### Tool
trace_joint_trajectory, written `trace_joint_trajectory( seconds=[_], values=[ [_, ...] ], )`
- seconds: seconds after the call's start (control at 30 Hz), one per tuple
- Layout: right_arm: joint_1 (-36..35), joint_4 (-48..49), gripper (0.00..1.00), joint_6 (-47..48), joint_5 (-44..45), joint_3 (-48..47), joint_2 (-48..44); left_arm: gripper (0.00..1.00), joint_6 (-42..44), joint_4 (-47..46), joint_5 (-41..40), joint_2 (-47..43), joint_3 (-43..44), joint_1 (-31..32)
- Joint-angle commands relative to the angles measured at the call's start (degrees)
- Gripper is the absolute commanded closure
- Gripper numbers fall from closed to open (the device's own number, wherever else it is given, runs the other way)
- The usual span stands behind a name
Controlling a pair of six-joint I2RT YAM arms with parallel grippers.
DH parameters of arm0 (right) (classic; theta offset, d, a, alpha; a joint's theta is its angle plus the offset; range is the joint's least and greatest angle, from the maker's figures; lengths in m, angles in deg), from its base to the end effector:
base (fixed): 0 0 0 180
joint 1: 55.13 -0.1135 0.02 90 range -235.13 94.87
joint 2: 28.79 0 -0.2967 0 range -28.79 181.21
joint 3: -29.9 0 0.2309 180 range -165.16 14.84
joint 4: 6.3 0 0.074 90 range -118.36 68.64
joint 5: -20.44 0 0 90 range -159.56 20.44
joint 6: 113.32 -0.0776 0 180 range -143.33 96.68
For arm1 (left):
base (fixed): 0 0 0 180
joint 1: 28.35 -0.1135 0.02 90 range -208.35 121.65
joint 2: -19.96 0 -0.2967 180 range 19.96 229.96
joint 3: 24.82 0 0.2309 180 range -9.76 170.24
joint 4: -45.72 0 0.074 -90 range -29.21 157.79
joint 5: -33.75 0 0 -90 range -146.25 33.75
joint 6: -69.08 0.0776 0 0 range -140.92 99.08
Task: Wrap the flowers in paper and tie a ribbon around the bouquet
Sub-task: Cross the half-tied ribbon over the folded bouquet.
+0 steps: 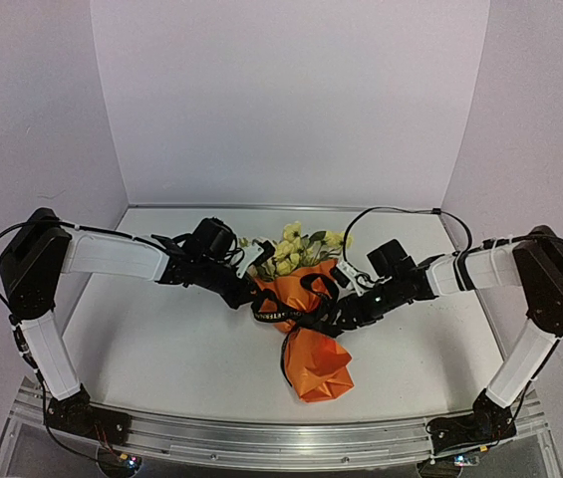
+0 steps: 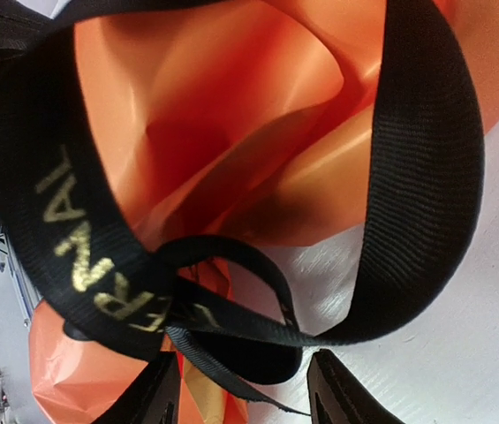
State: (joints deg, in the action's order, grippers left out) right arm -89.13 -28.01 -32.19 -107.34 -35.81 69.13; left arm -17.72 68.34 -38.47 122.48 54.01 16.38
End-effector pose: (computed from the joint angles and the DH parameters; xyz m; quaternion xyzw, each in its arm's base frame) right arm 0.2519 0.2273 0.1749 -0.2936 0.8563 0.3936 0.1602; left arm 0.2660 -0.2969 0.2034 0.4250 0.8146 -0.2645 0.2929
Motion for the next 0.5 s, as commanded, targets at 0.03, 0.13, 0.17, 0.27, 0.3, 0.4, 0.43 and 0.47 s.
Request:
trace_joint_trajectory(
  seconds=[0.03, 0.13, 0.17, 0.27, 0.3, 0.4, 0.43, 0.47],
  values=[
    [0.24, 5.63, 0.5, -2.59, 0.12, 2.03, 0.57, 1.0, 0.71, 0.14, -0.09, 0.63, 3.37, 0.26],
    [0.15, 6.2, 0.53, -3.72, -0.04, 2.31, 0.9, 1.0, 0.67, 0.18, 0.06, 0.99, 3.79, 0.27],
    [0.1, 6.2, 0.54, -4.12, -0.15, 2.31, 1.06, 1.0, 0.69, 0.17, 0.12, 1.08, 3.86, 0.27],
    [0.06, 6.21, 0.6, -5.52, -0.34, 2.25, 1.12, 1.0, 0.66, 0.21, 0.22, 1.27, 4.07, 0.27],
    [0.05, 6.21, 0.63, -6.09, -0.46, 2.36, 1.05, 1.0, 0.63, 0.11, 0.24, 1.28, 4.08, 0.27],
    [0.07, 6.21, 0.82, -7.11, -0.89, 2.87, 0.36, 1.0, 0.58, -0.08, 0.32, 1.28, 3.93, 0.27],
    [0.07, 6.21, 0.88, -7.51, -0.96, 3.14, 0.01, 1.0, 0.52, -0.15, 0.29, 1.28, 3.89, 0.26],
    [0.07, 6.21, 0.92, -7.79, -0.95, 3.4, -0.34, 1.0, 0.45, -0.18, 0.31, 1.28, 3.88, 0.27]
  ],
)
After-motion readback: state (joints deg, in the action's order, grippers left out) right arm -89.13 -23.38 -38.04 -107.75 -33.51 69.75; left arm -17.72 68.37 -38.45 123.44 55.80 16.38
